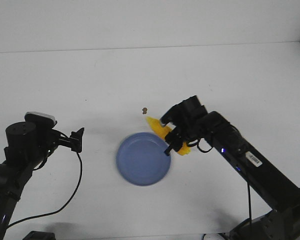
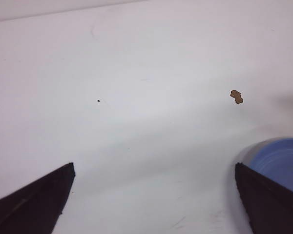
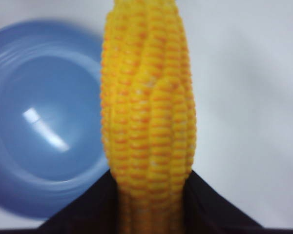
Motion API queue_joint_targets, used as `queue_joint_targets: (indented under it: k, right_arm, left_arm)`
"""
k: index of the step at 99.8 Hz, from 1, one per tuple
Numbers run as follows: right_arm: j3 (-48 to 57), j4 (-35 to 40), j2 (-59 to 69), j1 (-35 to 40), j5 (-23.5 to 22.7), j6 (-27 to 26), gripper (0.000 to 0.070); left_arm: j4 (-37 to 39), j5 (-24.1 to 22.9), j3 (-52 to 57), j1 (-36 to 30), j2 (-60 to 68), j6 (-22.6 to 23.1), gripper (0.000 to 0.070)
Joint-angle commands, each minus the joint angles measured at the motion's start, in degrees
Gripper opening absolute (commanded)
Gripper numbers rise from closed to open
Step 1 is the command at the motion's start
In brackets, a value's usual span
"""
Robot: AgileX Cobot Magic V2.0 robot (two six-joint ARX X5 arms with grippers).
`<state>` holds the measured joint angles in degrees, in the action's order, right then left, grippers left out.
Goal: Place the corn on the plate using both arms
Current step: 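Carry the corn with the right gripper over the blue plate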
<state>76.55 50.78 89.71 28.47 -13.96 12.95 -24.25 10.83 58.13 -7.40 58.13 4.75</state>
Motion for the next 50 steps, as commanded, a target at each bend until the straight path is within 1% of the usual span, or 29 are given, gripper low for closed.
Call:
queue_joint_targets:
  k: [1, 9, 14, 25, 28, 33, 50]
  right_arm:
    - [0.72, -1.14, 1.46, 5.09, 2.69, -2.23, 0.0083]
    - [0.72, -2.73, 2.01, 9.01, 6.45, -4.26, 0.0084]
    - [0.72, -3.32, 2.6, 10.49, 7.89, -4.98, 0.0084]
    - [0.72, -3.17, 4.57, 12.31, 7.96, -5.7, 0.0087]
    - [0.72, -2.75, 5.03, 12.44, 8.04, -5.68, 0.0098]
    - [0.72, -2.32, 5.79, 12.44, 7.98, -5.75, 0.013]
    - [0.72, -2.34, 7.26, 12.44, 7.91, -7.04, 0.0306]
  left_arm:
    - [0.35, 0.11, 0.72, -0.11, 0.61, -0.55, 0.07]
    - [0.33, 0.11, 0.72, -0.11, 0.61, -0.57, 0.07]
    - [0.35, 0.13, 0.72, -0.11, 0.61, -0.76, 0.07]
    - [0.33, 0.13, 0.72, -0.11, 0.61, -0.94, 0.07]
    - [0.33, 0.11, 0.72, -0.11, 0.61, -0.96, 0.07]
    - [0.31, 0.13, 0.72, -0.11, 0.61, -0.94, 0.07]
    - [0.33, 0.11, 0.72, -0.11, 0.61, -0.94, 0.07]
